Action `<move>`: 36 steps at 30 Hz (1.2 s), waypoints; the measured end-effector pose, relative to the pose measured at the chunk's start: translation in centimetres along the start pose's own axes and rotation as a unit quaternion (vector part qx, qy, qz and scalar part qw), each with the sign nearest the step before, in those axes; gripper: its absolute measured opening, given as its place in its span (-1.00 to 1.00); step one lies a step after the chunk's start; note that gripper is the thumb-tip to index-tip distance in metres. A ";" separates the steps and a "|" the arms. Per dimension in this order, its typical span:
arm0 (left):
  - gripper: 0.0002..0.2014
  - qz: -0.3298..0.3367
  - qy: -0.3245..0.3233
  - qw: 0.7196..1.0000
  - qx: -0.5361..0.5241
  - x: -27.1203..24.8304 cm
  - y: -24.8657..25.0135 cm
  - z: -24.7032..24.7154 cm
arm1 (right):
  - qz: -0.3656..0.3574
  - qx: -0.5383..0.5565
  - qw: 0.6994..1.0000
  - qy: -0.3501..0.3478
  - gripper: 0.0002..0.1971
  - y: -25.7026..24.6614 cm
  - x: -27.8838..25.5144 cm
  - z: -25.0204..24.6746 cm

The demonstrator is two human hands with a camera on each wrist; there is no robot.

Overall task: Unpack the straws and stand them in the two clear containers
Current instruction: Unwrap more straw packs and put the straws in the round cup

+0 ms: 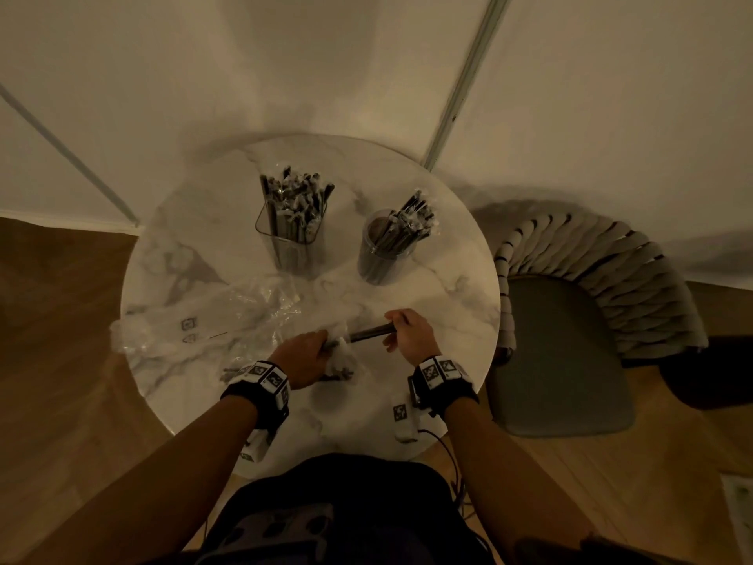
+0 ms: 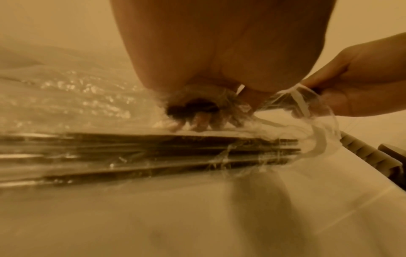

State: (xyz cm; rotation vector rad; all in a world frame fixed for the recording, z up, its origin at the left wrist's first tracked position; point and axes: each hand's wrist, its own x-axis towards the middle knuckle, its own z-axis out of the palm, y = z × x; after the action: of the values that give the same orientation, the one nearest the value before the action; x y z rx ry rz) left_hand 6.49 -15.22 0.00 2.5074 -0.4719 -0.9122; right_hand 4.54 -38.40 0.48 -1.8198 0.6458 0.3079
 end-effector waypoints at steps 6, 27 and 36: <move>-0.85 0.002 -0.001 1.000 -0.024 -0.3 0.9 -0.3 | 0.030 0.049 0.998 0.010 -0.88 -0.9 0.0 0.2; -0.23 -0.003 -0.008 1.000 -0.013 0.3 0.9 -1.9 | -0.119 -0.125 0.985 0.013 -0.90 -6.5 -0.8 -10.1; -0.33 0.008 0.142 0.976 -0.167 0.7 3.0 -3.2 | -0.180 -0.127 0.967 0.125 -0.90 -12.7 -3.4 -16.4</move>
State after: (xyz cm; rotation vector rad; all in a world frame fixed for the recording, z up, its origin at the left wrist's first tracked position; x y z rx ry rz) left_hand 8.62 -17.23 3.33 2.2697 -0.2235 -0.5571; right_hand 7.26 -49.91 17.80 -2.2022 0.4481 -0.0899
